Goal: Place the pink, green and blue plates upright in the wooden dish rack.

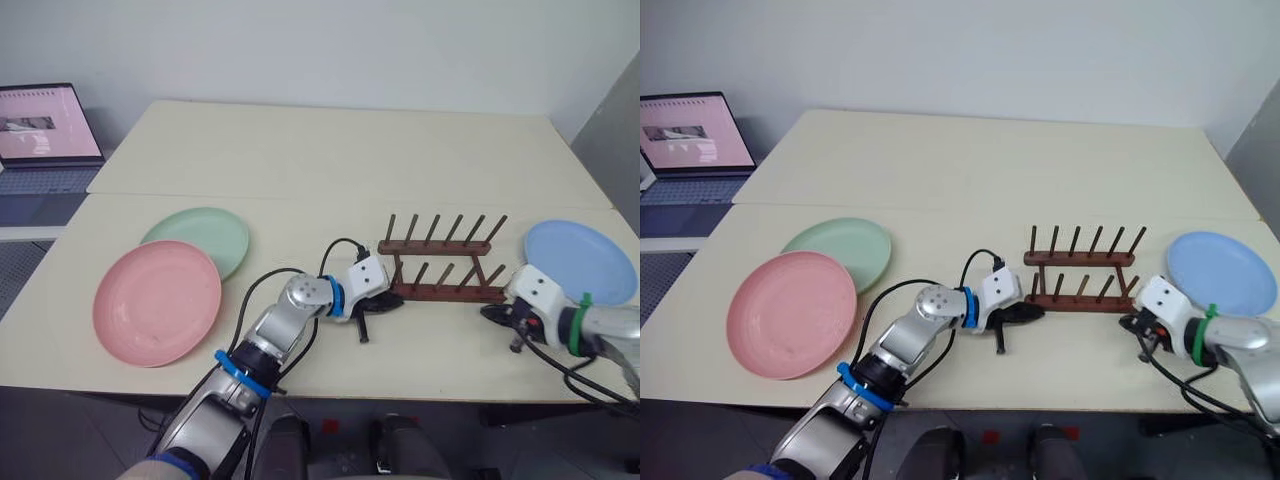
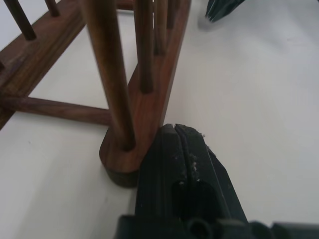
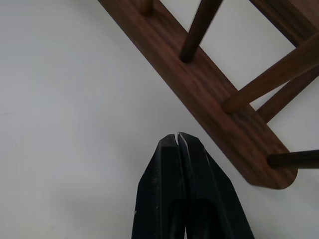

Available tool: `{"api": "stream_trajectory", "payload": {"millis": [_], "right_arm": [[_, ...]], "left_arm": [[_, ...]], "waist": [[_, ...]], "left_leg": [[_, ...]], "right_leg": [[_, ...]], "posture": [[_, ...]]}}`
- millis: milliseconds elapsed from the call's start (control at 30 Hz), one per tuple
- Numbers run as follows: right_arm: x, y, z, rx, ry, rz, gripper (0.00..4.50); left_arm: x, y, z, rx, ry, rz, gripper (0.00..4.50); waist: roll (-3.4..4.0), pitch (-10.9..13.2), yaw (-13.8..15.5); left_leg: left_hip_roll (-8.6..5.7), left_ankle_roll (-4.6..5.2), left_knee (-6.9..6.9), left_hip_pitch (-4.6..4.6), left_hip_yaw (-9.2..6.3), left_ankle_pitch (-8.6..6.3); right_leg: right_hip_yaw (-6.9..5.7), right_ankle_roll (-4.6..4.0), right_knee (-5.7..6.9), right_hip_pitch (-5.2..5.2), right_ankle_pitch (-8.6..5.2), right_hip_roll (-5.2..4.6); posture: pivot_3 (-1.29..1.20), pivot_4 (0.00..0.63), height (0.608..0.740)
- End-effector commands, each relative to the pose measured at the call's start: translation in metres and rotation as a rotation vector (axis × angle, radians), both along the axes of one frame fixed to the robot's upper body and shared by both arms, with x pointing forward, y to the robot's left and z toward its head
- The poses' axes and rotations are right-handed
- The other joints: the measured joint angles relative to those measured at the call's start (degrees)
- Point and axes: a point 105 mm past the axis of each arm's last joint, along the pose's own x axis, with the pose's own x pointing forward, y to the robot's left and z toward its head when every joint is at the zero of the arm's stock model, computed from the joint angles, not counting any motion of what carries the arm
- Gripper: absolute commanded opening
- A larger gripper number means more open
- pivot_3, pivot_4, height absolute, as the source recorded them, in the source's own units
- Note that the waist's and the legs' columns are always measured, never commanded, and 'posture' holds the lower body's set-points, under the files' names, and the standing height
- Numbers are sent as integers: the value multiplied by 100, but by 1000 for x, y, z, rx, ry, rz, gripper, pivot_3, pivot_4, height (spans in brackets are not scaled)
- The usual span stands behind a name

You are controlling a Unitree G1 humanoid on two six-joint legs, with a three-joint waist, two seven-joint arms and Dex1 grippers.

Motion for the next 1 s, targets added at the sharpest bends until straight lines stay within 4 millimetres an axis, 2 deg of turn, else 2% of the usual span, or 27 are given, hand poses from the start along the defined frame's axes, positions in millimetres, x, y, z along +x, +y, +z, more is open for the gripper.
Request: {"api": "stream_trajectory", "payload": {"millis": [33, 233, 467, 533, 667, 767, 800, 900, 1000], "right_arm": [[15, -3, 6, -35, -74, -9, 53], [32, -7, 14, -45, -136, -27, 53], [35, -6, 16, -35, -130, -4, 53], [36, -5, 16, -36, -134, 2, 53], [36, -5, 22, -45, -152, 8, 53], [24, -1, 36, -26, -141, 71, 53], [18, 2, 42, -18, -136, 99, 13], [0, 20, 66, 11, -130, 223, 597], [-13, 34, 79, 30, -115, 307, 1621]], "left_arm": [[10, -3, 10, -18, -61, 22, 0], [25, -3, 12, -15, -98, 66, 0], [36, -3, 15, -5, -126, 85, 0], [37, -2, 17, -15, -123, 83, 0], [25, 2, 22, -55, -110, 36, 0], [5, 22, 40, -121, -85, -14, 0], [-4, 35, 48, -140, -72, -24, 185], [-28, 84, 74, -169, -44, 9, 860], [-32, 120, 97, -205, -37, 152, 1743]], "waist": [[0, 0, -4], [0, 0, -10], [0, 0, -13], [0, 0, -14], [1, 0, -28], [4, -1, -47], [4, 0, -49], [6, 2, -84], [6, 3, -77]], "left_leg": [[1, 0, -2, -1, 0, 0], [1, 0, 0, 0, 0, 0], [0, 0, -2, 0, 1, 0], [1, 0, -1, 0, 2, 0], [1, 0, -2, 0, 1, 0], [5, 0, -8, 1, 3, 0], [5, 0, -10, 1, 2, 0], [12, -1, -11, 7, -4, 0], [20, -1, -9, 19, -16, 1]], "right_leg": [[-1, 0, -1, 0, 0, 1], [-1, 0, 4, 0, 1, 1], [-1, 0, 4, -1, 1, 2], [0, 0, 4, -1, 1, 1], [-1, 0, 5, -1, 1, 1], [4, -2, 5, -5, 1, 2], [3, -25, 7, -6, 11, 2], [5, -48, 42, -16, 1, 3], [-10, -41, 68, -14, -29, 6]], "posture": [[0, 150, 739], [0, 150, 739], [0, 150, 739], [0, 150, 739], [0, 150, 739], [0, 150, 739], [0, 150, 739], [0, 150, 739], [0, 150, 739]]}}
